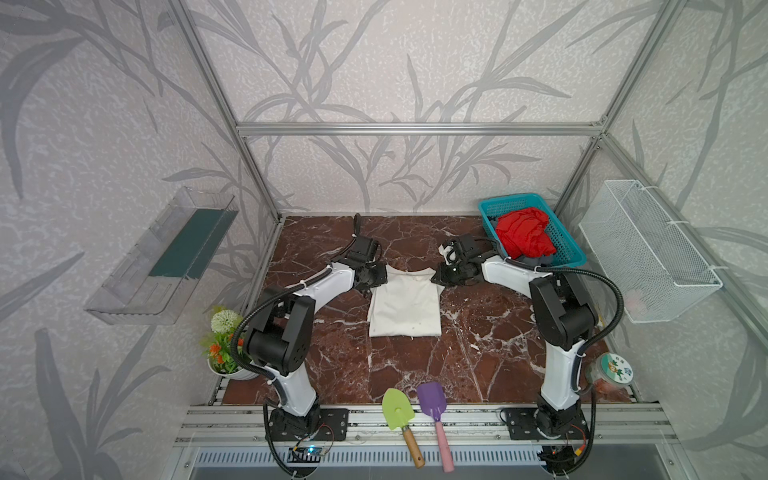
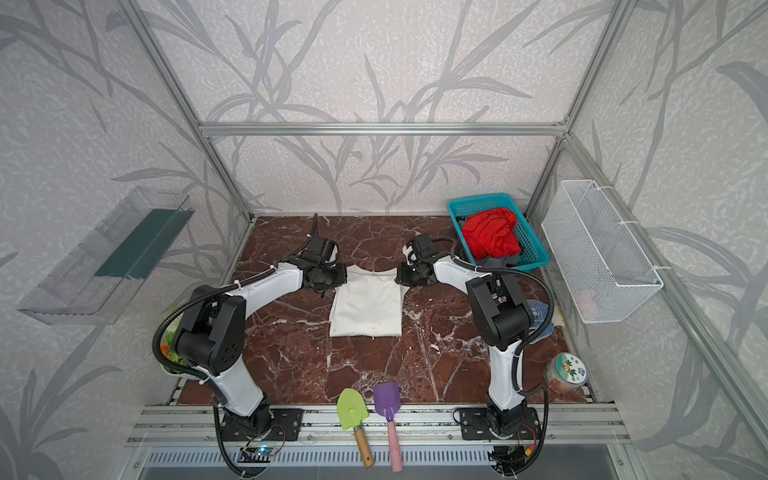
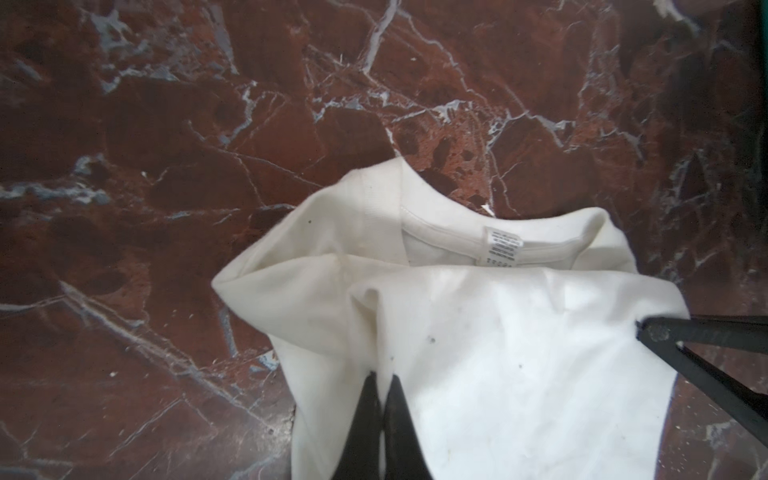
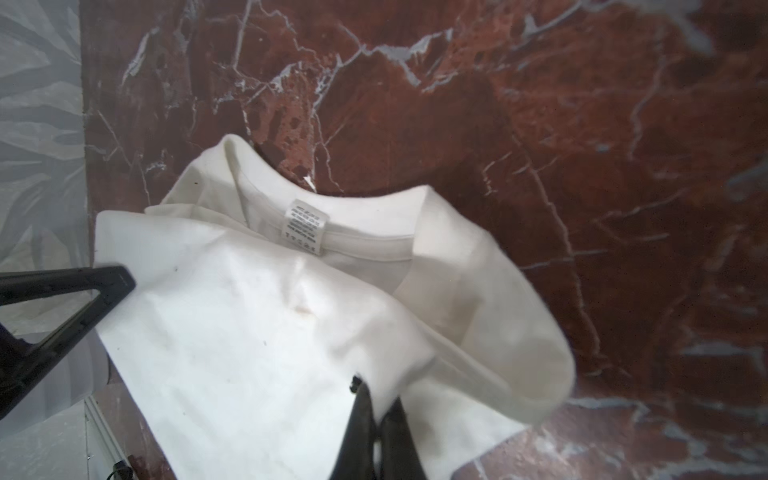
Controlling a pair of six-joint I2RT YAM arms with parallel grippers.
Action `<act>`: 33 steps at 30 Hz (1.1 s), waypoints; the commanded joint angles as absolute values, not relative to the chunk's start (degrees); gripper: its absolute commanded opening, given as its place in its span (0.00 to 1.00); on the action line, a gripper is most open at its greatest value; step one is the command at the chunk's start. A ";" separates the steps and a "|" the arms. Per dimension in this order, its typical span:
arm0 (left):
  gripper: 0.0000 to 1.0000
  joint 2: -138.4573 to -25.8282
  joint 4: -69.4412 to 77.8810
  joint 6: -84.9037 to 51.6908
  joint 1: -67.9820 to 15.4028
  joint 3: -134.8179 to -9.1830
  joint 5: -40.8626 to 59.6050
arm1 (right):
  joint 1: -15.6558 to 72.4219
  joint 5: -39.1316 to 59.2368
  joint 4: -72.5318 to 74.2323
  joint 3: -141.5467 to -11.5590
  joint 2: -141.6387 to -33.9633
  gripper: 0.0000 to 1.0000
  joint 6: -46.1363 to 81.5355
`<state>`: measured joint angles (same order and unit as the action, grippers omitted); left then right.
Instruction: Fold and stack the t-shirts
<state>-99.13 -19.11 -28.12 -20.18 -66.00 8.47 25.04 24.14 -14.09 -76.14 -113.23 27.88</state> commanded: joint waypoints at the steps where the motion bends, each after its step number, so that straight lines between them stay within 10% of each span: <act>1: 0.00 -94.80 -19.68 -27.56 -20.04 -64.48 8.76 | 25.40 25.57 -13.25 -75.67 -108.95 0.00 28.47; 28: 0.03 -107.15 -19.05 -28.93 -17.93 -72.18 1.51 | 24.19 14.27 -16.63 -86.40 -120.25 0.00 28.87; 33: 0.15 -104.83 -18.93 -27.78 -17.97 -71.25 -0.56 | 24.42 11.35 -18.71 -86.75 -118.26 0.15 27.45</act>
<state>-106.94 -17.61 -28.88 -18.26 -70.78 3.09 24.58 15.81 -15.84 -85.41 -121.36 28.95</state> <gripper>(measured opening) 0.072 0.060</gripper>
